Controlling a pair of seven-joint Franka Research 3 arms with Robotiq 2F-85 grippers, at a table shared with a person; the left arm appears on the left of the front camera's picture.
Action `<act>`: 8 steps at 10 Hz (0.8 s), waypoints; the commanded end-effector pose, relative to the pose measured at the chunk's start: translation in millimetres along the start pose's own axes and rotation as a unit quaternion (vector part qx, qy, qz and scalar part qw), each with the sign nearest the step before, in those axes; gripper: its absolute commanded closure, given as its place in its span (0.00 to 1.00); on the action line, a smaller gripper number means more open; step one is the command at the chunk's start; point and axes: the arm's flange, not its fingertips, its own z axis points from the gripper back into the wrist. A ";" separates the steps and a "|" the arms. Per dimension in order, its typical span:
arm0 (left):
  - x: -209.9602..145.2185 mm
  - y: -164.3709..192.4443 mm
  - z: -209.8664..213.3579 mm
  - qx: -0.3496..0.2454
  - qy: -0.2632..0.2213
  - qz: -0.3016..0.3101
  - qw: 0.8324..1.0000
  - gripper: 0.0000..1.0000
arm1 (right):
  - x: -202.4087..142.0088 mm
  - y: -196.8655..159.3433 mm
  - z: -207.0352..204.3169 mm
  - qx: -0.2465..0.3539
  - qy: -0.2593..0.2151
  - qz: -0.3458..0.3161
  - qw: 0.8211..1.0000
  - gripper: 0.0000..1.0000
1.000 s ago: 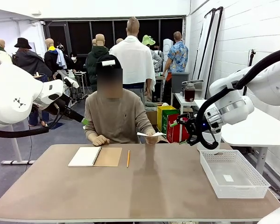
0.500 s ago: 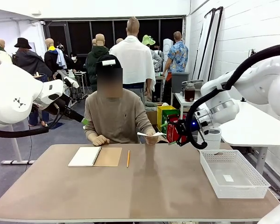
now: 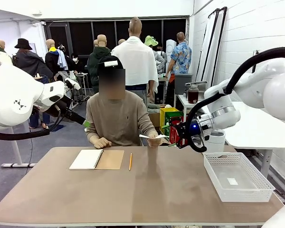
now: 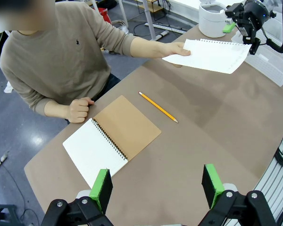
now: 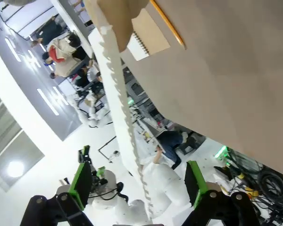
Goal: Sort the paper based on its condition.
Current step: If a person hands you a paper, place it in the Organizing basket , and if it's crumpled, put it in the Trash can.
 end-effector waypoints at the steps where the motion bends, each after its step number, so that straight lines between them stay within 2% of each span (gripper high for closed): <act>1: -1.1 -0.1 0.2 -0.006 0.000 -0.002 1.000 0.00 | 8.8 6.4 -2.8 0.029 0.010 -0.017 0.999 0.19; 2: -1.1 -0.1 0.2 -0.006 0.000 -0.002 1.000 0.00 | 11.7 5.2 -4.6 0.028 0.018 -0.027 0.999 0.35; 3: -1.1 -0.1 0.2 -0.006 0.000 -0.002 1.000 0.00 | 12.8 5.4 -5.1 0.030 0.020 -0.028 0.999 0.35; 5: -1.1 -0.1 0.2 -0.006 0.000 -0.002 1.000 0.00 | 14.1 4.7 -4.1 0.029 0.015 -0.032 0.999 0.55; 8: -1.1 -0.1 0.2 -0.006 0.000 -0.002 1.000 0.00 | 23.1 -3.3 1.6 0.016 -0.003 -0.056 0.998 0.55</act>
